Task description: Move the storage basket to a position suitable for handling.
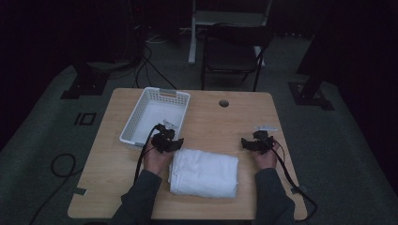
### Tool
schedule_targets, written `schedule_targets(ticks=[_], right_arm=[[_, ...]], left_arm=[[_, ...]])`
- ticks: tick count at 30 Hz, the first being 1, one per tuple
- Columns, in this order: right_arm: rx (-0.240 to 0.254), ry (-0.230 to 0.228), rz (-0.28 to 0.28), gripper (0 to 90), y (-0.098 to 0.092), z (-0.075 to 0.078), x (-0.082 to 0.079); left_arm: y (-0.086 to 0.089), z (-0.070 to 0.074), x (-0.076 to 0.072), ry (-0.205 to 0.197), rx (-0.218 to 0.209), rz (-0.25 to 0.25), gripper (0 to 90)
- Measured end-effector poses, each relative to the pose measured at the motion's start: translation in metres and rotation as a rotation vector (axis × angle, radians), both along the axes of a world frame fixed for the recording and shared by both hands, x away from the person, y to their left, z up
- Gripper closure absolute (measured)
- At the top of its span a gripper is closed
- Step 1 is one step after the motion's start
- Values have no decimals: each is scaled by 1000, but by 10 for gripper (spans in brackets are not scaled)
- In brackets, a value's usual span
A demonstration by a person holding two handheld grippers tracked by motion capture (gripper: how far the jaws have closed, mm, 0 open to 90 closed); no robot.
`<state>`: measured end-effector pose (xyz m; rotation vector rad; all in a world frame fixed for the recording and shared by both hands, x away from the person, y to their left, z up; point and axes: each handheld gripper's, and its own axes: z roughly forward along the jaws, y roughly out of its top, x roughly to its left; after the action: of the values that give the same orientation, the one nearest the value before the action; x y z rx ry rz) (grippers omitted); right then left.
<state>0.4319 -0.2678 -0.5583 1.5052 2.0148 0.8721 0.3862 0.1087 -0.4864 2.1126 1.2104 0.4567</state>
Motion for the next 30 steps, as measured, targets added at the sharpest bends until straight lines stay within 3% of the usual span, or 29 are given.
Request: schedule_targets(ticks=[3, 5, 10, 15, 17, 19, 24, 30], right_arm=[[0, 0, 0, 139, 0, 0, 0], [0, 0, 0, 139, 0, 0, 0], [0, 0, 1, 139, 0, 0, 0], [0, 0, 1, 138, 0, 0, 0], [0, 0, 1, 138, 0, 0, 0], [0, 0, 1, 139, 0, 0, 0], [0, 0, 1, 139, 0, 0, 0], [0, -1, 5, 144, 0, 0, 0]], left_arm=[[-3, -2, 3, -6, 37, 21, 644], [-3, -3, 5, -1, 33, 23, 665], [-6, -1, 5, -35, 116, 31, 727], [5, -1, 9, -27, 97, 33, 828], [9, -1, 10, -15, 61, -3, 838], [5, -1, 8, -31, 88, -27, 840], [4, -2, 6, -35, 86, -70, 841], [6, -2, 1, -43, 86, -199, 840]])
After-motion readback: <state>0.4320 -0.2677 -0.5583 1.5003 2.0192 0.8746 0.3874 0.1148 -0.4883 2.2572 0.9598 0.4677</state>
